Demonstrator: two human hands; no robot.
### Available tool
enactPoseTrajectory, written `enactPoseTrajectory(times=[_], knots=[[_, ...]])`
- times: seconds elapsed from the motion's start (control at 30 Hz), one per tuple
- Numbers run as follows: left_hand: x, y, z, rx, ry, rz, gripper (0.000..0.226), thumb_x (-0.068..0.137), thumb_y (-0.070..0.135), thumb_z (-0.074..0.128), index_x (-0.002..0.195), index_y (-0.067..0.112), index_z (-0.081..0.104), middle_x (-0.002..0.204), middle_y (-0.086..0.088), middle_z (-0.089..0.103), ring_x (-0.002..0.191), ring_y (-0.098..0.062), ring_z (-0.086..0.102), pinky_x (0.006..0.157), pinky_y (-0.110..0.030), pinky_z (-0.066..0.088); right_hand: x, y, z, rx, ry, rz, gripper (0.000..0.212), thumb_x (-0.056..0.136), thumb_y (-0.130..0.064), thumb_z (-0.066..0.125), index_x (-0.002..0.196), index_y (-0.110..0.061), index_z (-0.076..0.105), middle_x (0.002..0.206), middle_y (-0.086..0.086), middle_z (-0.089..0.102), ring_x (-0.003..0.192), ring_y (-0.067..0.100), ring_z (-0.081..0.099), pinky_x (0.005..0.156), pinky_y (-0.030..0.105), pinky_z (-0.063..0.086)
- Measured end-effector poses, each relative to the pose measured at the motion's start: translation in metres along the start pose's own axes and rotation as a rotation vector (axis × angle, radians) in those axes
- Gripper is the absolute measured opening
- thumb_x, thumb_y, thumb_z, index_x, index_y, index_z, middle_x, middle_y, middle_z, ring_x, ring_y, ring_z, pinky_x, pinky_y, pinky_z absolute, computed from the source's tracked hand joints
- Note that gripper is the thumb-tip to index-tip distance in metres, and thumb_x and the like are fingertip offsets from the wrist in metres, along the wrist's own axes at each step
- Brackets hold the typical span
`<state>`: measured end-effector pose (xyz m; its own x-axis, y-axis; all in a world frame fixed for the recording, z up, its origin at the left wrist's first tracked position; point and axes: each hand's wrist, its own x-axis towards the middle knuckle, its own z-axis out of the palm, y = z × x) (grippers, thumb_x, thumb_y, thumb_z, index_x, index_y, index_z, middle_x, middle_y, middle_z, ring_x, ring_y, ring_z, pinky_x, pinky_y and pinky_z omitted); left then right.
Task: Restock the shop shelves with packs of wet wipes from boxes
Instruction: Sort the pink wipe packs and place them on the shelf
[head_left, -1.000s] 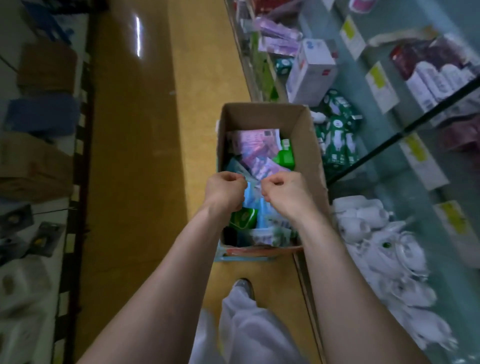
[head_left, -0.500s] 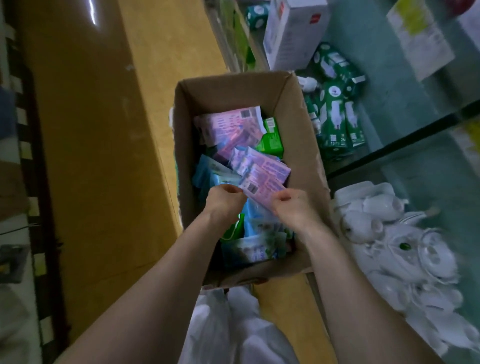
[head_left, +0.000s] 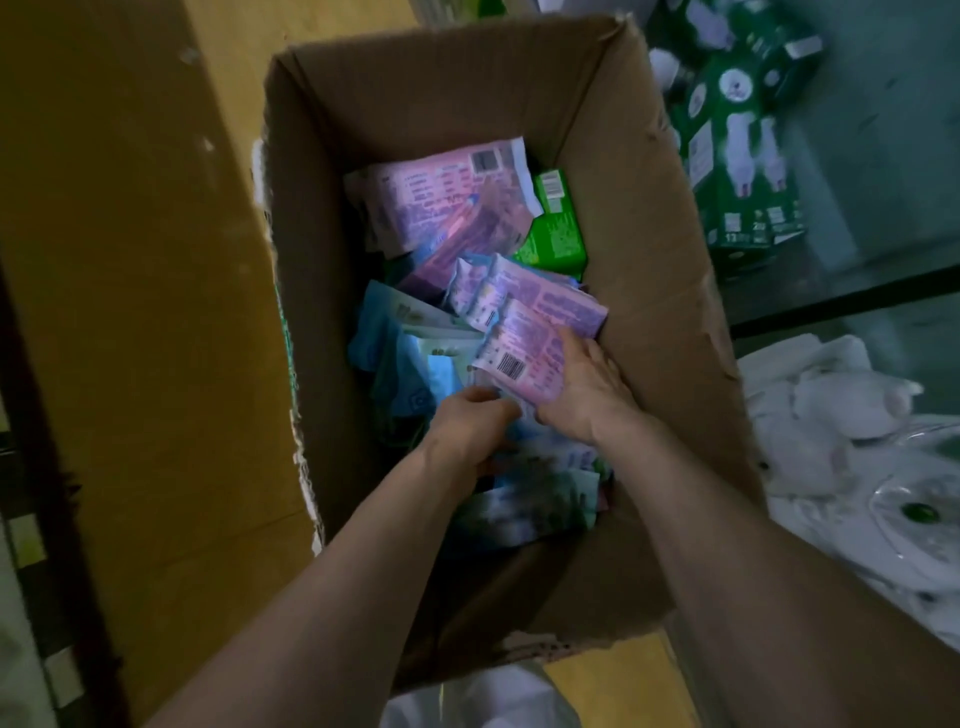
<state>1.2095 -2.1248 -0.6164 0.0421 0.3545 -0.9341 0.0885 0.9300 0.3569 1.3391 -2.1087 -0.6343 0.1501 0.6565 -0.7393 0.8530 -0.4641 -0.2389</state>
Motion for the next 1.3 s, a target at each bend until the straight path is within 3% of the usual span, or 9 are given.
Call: enactPoseTrajectory(times=[0.17,0.3,0.4,0.5,0.7,0.9,1.03,1.2,1.3], knots=[[0.004,-0.003,-0.003,-0.055,-0.039,-0.016,0.010,0.090,0.018,0.061,0.099,0.020,0.061,0.081,-0.005,0.057,0.068,-0.017,0.054,0.058,-0.027,0.045,0.004,0.001,0.004,-0.040,0.009,0.025,0.096,0.070,-0.040,0.078,0.146,-0.027,0.021,0.141,0.013,0.036,0.131,0.033,0.036,0.106,0.040,0.036],[-0.002,0.003,-0.001,-0.189,-0.072,0.014,0.020,0.082,0.026,0.071,0.097,0.014,0.066,0.075,-0.005,0.068,0.060,-0.014,0.064,0.052,-0.021,0.051,-0.008,-0.016,0.000,0.279,-0.093,-0.050,0.061,0.056,-0.041,0.064,0.113,-0.025,0.048,0.116,0.001,0.057,0.106,0.020,0.056,0.091,0.031,0.048],[-0.002,0.011,-0.005,-0.373,-0.055,0.025,0.049,0.067,0.026,0.073,0.111,0.005,0.068,0.095,-0.017,0.072,0.079,-0.024,0.070,0.068,-0.032,0.057,-0.021,-0.034,-0.007,0.368,-0.255,-0.181,0.038,0.078,-0.029,0.060,0.115,-0.026,0.054,0.105,-0.009,0.052,0.102,0.010,0.051,0.088,0.024,0.042],[-0.001,0.017,-0.015,-0.475,-0.019,0.005,0.036,0.082,0.025,0.063,0.110,0.003,0.067,0.106,-0.022,0.068,0.092,-0.034,0.065,0.091,-0.049,0.051,-0.017,-0.038,-0.015,0.456,-0.281,-0.229,0.021,0.076,-0.046,0.063,0.094,-0.035,0.064,0.095,-0.015,0.063,0.096,0.008,0.058,0.085,0.025,0.046],[0.001,0.025,-0.021,-0.356,0.077,0.052,0.033,0.089,0.021,0.061,0.118,0.006,0.057,0.103,-0.018,0.069,0.086,-0.031,0.068,0.081,-0.042,0.056,0.020,-0.029,-0.030,0.243,0.359,-0.173,0.043,0.088,-0.013,0.059,0.131,-0.013,0.055,0.134,0.012,0.047,0.122,0.027,0.048,0.108,0.034,0.036],[-0.003,0.020,-0.027,-0.313,0.040,0.043,0.031,0.091,0.018,0.059,0.120,0.009,0.054,0.097,-0.013,0.067,0.079,-0.025,0.065,0.068,-0.032,0.053,0.035,-0.027,-0.026,-0.151,0.298,-0.049,0.064,0.083,-0.018,0.066,0.141,-0.015,0.038,0.141,0.014,0.038,0.129,0.034,0.037,0.106,0.038,0.032],[-0.008,0.011,-0.031,-0.224,0.073,0.044,0.043,0.089,0.021,0.062,0.127,0.005,0.052,0.103,-0.014,0.064,0.087,-0.028,0.063,0.079,-0.036,0.053,0.017,-0.030,-0.014,-0.324,0.328,-0.012,0.052,0.085,-0.032,0.066,0.134,-0.022,0.050,0.135,0.011,0.046,0.126,0.031,0.041,0.102,0.038,0.032],[-0.018,0.004,-0.032,-0.235,0.130,0.055,0.046,0.090,0.019,0.060,0.132,0.007,0.049,0.112,-0.016,0.062,0.095,-0.032,0.062,0.085,-0.041,0.054,-0.011,-0.031,-0.018,-0.037,0.229,-0.095,0.039,0.085,-0.030,0.065,0.117,-0.010,0.063,0.121,0.017,0.055,0.107,0.035,0.056,0.079,0.031,0.042],[-0.033,0.004,-0.029,-0.233,0.120,0.102,0.042,0.090,0.016,0.055,0.131,0.012,0.052,0.116,-0.015,0.063,0.101,-0.032,0.062,0.094,-0.046,0.051,-0.034,-0.033,-0.021,0.135,0.177,-0.078,0.038,0.086,-0.032,0.062,0.114,-0.006,0.061,0.119,0.020,0.060,0.106,0.036,0.059,0.083,0.033,0.046]])
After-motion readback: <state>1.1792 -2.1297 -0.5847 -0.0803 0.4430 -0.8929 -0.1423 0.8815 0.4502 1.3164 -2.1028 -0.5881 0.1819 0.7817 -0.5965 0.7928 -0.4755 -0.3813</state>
